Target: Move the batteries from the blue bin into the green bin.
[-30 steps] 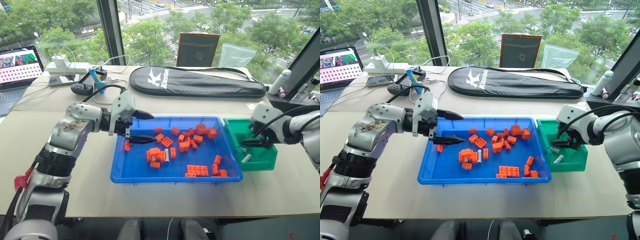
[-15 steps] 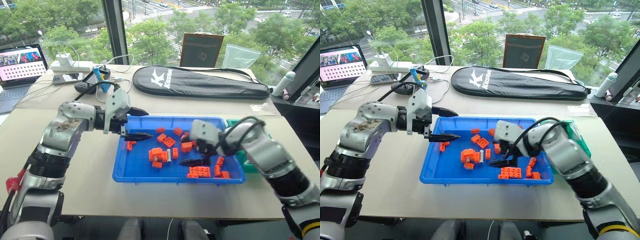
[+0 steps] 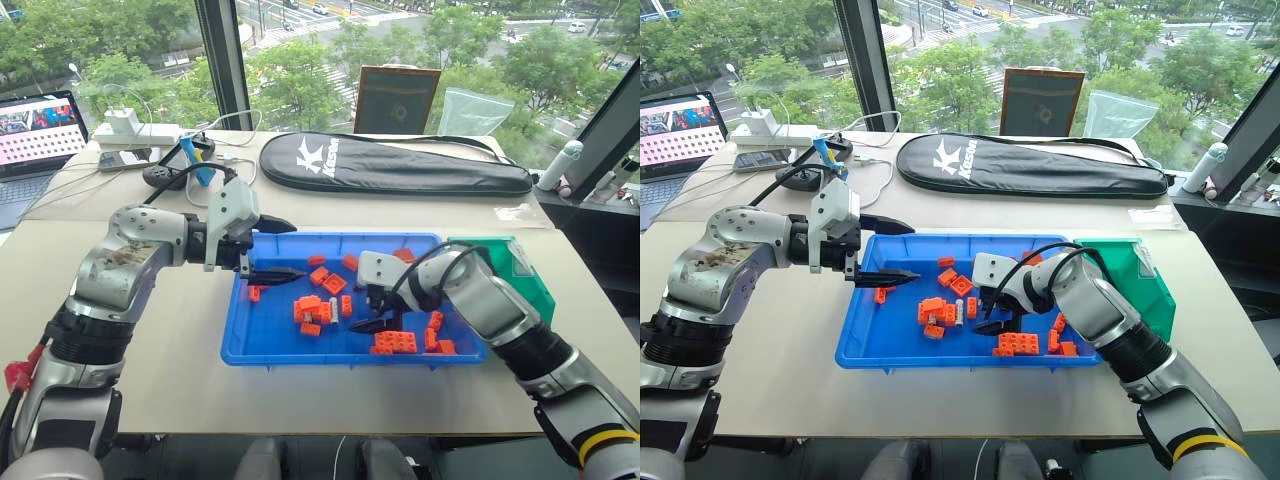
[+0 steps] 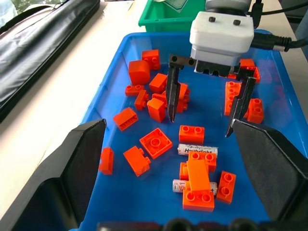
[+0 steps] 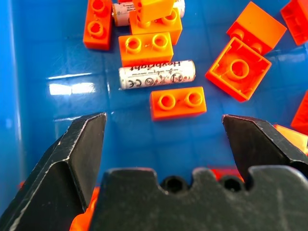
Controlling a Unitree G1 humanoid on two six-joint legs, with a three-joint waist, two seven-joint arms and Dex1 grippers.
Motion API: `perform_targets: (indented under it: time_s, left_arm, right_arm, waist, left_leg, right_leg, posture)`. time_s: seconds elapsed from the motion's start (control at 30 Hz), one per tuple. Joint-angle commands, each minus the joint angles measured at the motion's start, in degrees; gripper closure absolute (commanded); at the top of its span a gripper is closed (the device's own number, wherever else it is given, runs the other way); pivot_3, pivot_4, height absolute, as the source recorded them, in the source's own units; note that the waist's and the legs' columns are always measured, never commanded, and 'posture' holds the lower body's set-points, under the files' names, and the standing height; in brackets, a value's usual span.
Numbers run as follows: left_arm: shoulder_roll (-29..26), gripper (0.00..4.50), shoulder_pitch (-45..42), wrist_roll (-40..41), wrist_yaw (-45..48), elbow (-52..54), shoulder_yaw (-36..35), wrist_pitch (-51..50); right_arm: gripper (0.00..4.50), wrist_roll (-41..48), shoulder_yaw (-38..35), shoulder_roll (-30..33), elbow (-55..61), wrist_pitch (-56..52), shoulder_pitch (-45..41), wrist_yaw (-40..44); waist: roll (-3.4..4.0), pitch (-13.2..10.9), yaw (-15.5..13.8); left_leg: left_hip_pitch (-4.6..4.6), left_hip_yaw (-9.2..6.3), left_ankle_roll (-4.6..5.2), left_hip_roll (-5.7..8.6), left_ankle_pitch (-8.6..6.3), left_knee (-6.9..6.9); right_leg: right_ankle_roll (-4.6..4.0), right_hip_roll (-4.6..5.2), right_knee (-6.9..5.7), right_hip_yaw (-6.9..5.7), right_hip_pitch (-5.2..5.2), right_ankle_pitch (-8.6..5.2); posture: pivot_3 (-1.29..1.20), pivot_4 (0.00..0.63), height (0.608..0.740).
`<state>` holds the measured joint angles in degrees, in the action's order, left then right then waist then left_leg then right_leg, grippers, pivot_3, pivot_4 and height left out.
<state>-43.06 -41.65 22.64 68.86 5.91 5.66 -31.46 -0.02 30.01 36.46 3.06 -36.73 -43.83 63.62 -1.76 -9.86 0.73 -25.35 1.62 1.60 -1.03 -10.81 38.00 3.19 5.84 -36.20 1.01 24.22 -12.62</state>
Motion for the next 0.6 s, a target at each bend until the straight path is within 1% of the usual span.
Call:
perform_targets:
  time_s: [0.03, 0.17, 0.2, 0.23, 0.3, 0.33, 0.4, 0.47, 0.6]
  left_arm:
    - [-0.72, 0.0, 0.11, 0.88, -0.33, 1.76, -1.7, 0.1]
    - [-0.61, 0.0, 0.32, 0.86, -0.51, 1.93, -1.61, 0.19]
    - [-0.58, 0.0, 0.34, 0.89, -0.55, 1.96, -1.62, 0.19]
    - [-0.55, 0.0, 0.37, 0.91, -0.58, 1.97, -1.63, 0.2]
    - [-0.47, 0.0, 0.39, 0.99, -0.6, 1.96, -1.65, 0.22]
    - [-0.45, 0.0, 0.4, 1.03, -0.6, 1.95, -1.65, 0.21]
    - [-0.42, 0.0, 0.39, 1.07, -0.63, 1.95, -1.62, 0.21]
    - [-0.18, 0.0, 0.26, 0.99, -0.61, 1.66, -1.4, 0.4]
    - [0.0, 0.0, 0.05, 0.96, -0.48, 1.29, -1.22, 0.6]
  right_arm:
    - [0.03, -0.63, -0.1, -1.32, -0.33, 1.34, -1.45, 0.42]
    - [0.03, -0.99, 0.02, -2.55, -1.08, 1.4, -1.36, 0.36]
    - [0.53, -1.09, 0.02, -2.75, -1.22, 1.39, -1.25, 0.33]
    - [0.69, -1.17, 0.0, -2.88, -1.31, 1.39, -1.12, 0.32]
    - [1.43, -1.23, -0.33, -2.9, -1.32, 1.33, -0.91, 0.23]
    - [1.67, -1.25, -0.52, -2.87, -1.31, 1.3, -0.86, 0.16]
    - [2.4, -1.25, -0.75, -2.76, -1.27, 1.23, -0.85, 0.13]
    - [3.05, -0.03, -2.65, -1.04, 0.61, -0.02, -1.45, 1.34]
    - [3.05, 1.15, -5.55, 4.65, 4.58, -1.02, -2.73, 4.55]
  waist:
    - [0.0, 0.0, 0.0]
    - [0.0, 0.0, 0.0]
    - [0.0, 0.0, 0.0]
    - [0.0, 0.0, 0.0]
    - [0.0, 0.0, 0.0]
    - [0.0, 0.0, 0.0]
    - [0.0, 0.0, 0.0]
    - [0.0, 0.0, 0.0]
    - [0.0, 0.0, -0.17]
  left_leg:
    - [0.0, 0.0, 0.0, 0.0, 0.0, 0.0]
    - [0.0, 0.0, 0.0, 0.0, 0.0, 0.0]
    - [0.0, 0.0, 0.0, 0.0, 0.0, 0.0]
    - [0.0, 0.0, 0.0, -0.01, 0.0, 0.0]
    - [0.0, 0.0, 0.0, 0.0, 0.0, 0.0]
    - [0.0, 0.0, 0.0, 0.0, 0.0, 0.0]
    - [0.0, 0.0, 0.0, 0.0, 0.0, 0.0]
    - [0.0, 0.0, 0.0, 0.0, 0.0, 0.0]
    - [-0.02, 0.0, 0.0, 0.01, 0.0, 0.0]
  right_leg:
    - [0.0, 0.0, 0.0, 0.0, 0.0, 0.0]
    - [0.0, 0.0, -0.01, 0.0, 0.01, 0.0]
    - [0.0, 0.0, -0.01, 0.0, 0.01, 0.0]
    - [0.0, 0.0, -0.01, 0.0, 0.01, 0.0]
    - [0.0, 0.0, -0.01, 0.0, 0.0, 0.0]
    - [0.0, 0.0, -0.01, 0.0, 0.0, 0.0]
    - [0.0, 0.0, -0.01, 0.0, 0.0, 0.0]
    - [0.0, 0.0, -0.01, 0.0, 0.0, 0.0]
    - [0.0, 0.01, 0.01, 0.0, 0.0, 0.0]
  posture:
    - [0.0, 0.15, 0.74]
    - [0.0, 0.15, 0.74]
    - [0.0, 0.15, 0.74]
    - [0.0, 0.15, 0.74]
    - [0.0, 0.15, 0.74]
    - [0.0, 0.15, 0.74]
    - [0.0, 0.15, 0.74]
    - [0.0, 0.15, 0.74]
    - [0.0, 0.15, 0.74]
